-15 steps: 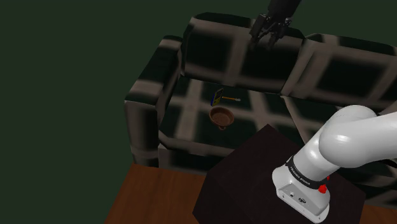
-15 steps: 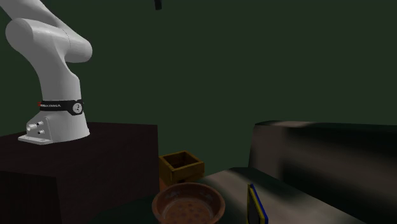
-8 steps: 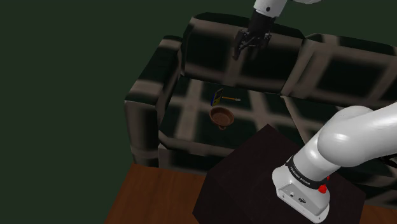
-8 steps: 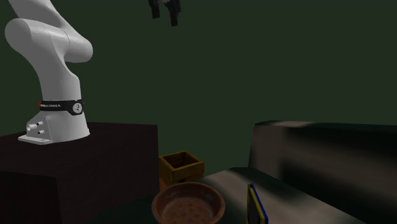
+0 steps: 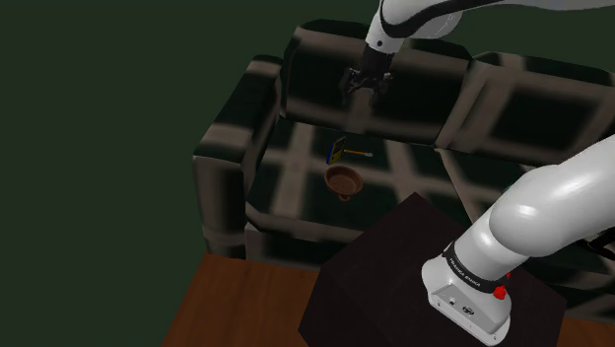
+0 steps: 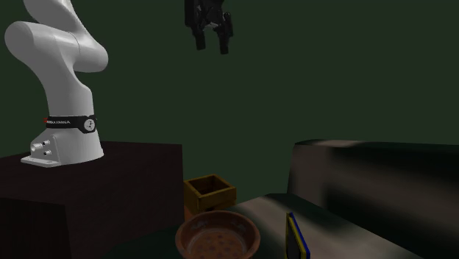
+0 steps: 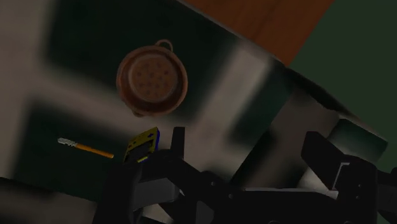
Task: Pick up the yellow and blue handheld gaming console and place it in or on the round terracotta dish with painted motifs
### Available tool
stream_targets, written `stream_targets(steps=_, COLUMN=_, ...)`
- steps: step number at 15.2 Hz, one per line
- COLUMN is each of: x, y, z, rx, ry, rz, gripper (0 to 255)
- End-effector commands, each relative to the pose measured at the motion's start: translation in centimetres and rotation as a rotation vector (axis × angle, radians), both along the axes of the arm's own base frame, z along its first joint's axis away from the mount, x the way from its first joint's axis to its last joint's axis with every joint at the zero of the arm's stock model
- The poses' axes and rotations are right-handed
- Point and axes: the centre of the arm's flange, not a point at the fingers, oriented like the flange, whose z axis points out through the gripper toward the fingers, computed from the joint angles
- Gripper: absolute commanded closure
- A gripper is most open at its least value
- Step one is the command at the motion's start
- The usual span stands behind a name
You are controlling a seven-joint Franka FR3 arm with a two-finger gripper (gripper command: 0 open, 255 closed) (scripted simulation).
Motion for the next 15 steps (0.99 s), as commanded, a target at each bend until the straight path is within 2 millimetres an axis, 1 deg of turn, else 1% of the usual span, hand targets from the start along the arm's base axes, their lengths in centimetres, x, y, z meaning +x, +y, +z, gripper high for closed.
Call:
stream_targets(steps=1, x=1.6, y=-1.0, z=-2.1, rx=0.001, ry=0.004, rz=-0.036, gripper=0)
stream_targets(steps=8, x=6.7, y=-4.5, z=-9.0, rx=0.008, ry=0.023, rz=-0.161, gripper=0)
stream_targets(steps=15, x=11.3, y=-8.5, z=-16.1, rx=0.014, ry=0.042, rz=-0.285, gripper=0)
